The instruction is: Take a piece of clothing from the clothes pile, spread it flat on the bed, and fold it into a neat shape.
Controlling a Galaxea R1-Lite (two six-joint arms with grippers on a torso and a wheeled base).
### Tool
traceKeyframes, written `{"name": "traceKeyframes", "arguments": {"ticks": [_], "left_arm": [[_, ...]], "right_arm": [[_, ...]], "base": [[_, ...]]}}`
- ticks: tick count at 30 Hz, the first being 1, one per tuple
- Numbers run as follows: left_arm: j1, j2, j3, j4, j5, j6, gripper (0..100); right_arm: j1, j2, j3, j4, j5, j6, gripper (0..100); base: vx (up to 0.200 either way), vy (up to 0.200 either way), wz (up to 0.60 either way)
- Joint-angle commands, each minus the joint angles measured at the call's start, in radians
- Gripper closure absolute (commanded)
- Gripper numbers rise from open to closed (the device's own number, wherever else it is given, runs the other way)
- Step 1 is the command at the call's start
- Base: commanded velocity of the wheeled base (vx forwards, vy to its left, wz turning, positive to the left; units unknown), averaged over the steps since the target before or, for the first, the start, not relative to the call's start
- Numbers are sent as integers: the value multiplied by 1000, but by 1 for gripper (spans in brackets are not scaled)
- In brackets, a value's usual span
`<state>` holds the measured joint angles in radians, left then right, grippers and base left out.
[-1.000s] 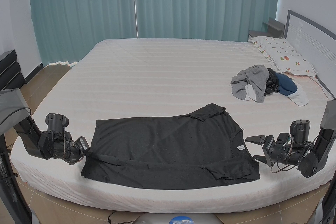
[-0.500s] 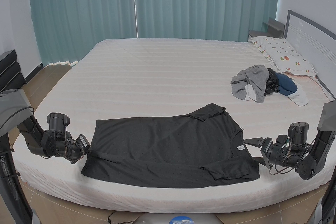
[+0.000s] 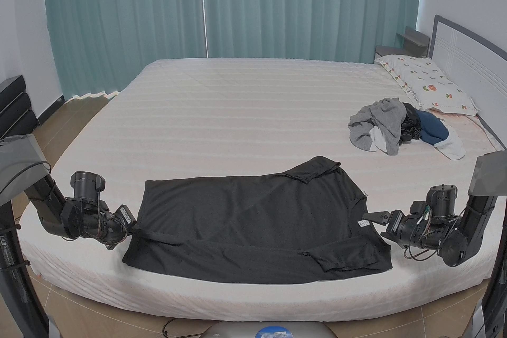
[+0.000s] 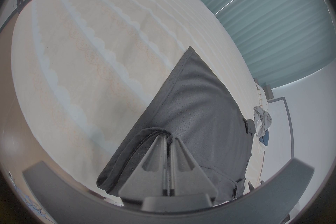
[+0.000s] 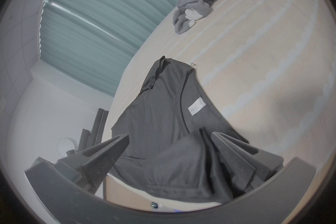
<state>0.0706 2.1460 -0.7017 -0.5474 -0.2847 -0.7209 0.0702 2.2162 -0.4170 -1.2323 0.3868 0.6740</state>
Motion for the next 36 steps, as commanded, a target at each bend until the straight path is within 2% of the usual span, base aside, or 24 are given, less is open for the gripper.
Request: {"name": "traceKeyframes", "arguments": {"ticks": [1, 14, 15, 22, 30, 36], "left_arm": [[0, -8, 4, 1, -2, 0, 100], [0, -8, 4, 3, -2, 0, 100], [0, -8, 4, 1, -2, 0, 100], [0, -11, 13, 0, 1, 8, 100], [-2, -20, 16, 1, 4, 11, 100], [-3, -37, 24, 3, 5, 11, 100]], "right_arm": [[8, 82, -75, 39, 4, -41, 0], [11, 154, -121, 71, 37, -93, 0], [10, 162, -124, 71, 37, -100, 100], [-10, 162, -117, 63, 46, -128, 100], [-78, 71, -82, 48, 98, -113, 100], [-119, 36, -28, -24, 119, -108, 100]], "base": [[0, 0, 0], [0, 0, 0], [0, 0, 0], [0, 0, 0], [0, 0, 0], [0, 0, 0]]}}
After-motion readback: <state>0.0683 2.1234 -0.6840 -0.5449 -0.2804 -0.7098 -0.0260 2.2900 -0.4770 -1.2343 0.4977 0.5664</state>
